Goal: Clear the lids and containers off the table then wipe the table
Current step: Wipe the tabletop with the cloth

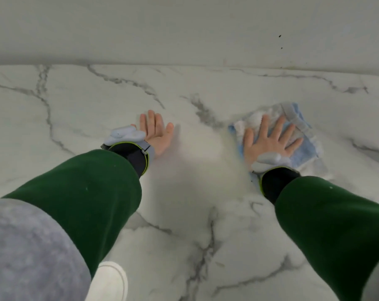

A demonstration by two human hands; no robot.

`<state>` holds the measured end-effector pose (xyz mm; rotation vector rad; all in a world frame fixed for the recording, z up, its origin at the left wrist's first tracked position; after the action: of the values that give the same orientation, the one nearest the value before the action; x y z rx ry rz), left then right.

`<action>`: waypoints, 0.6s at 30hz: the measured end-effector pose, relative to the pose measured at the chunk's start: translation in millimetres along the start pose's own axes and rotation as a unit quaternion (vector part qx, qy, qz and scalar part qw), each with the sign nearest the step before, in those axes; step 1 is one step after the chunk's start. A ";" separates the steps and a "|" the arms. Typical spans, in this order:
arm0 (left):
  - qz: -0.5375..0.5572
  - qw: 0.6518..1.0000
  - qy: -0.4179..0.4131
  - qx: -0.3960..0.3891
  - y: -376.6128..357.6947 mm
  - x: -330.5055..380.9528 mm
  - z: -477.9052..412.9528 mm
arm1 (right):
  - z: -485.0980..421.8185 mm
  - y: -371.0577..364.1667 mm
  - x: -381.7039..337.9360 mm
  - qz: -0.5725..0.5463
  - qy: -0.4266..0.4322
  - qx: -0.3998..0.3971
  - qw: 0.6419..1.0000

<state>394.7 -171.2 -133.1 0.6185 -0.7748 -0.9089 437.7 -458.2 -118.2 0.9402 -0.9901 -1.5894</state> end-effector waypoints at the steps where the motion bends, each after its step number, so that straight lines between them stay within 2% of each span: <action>1: 0.004 1.000 -0.001 -0.003 -0.9 -0.5 -0.8 | 6.2 -3.4 -20.7 -0.003 0.017 0.001 1.000; 5: 0.010 1.000 -0.013 0.012 -1.5 -4.4 -6.4 | 53.3 -28.3 -141.1 0.061 0.229 0.026 0.971; 7: 0.037 0.999 -0.034 0.015 -2.4 -6.9 -9.9 | 62.2 -37.9 -163.3 0.086 0.279 0.015 0.956; 9: 0.060 0.996 -0.055 0.027 -2.0 -5.5 -11.1 | 53.1 -35.9 -156.1 0.100 0.306 0.006 0.947; 11: 0.129 0.990 -0.052 0.037 0.0 -1.8 -11.1 | 27.3 -21.0 -125.2 0.086 0.281 0.012 0.956; 12: 0.154 0.987 -0.020 0.026 -3.0 -4.8 -15.1 | 9.9 -11.9 -101.3 0.068 0.242 0.008 0.968; 13: 0.106 0.994 0.017 0.034 -2.2 -4.4 -18.7 | -6.4 -3.5 -75.7 0.050 0.199 0.001 0.979; 14: 0.007 0.996 0.049 0.072 5.6 0.5 -20.5 | -20.2 3.9 -52.3 0.039 0.159 -0.006 0.987; 15: -0.030 0.991 0.063 0.114 14.5 8.7 -20.4 | -30.1 9.3 -33.3 0.034 0.124 -0.012 0.992; 16: -0.034 0.987 0.051 0.146 21.6 18.6 -19.9 | -37.7 12.8 -20.7 0.031 0.096 -0.016 0.995; 18: -0.030 0.990 0.012 0.137 22.0 35.5 -28.2 | -48.0 17.3 -13.3 0.019 0.057 -0.013 0.998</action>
<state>441.1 -187.2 -121.6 0.8965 -0.8708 -0.8540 490.3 -455.2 -118.2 0.9770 -0.9012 -1.4965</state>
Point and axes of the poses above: each hand's wrist, its own z-axis away from the middle knuckle, its own y-axis out of the back of the hand, x = y × z, the point moved 10 cm from there along -z, towards the middle knuckle, and after that the axes turned 12 degrees about -x, right-handed, at the moved point
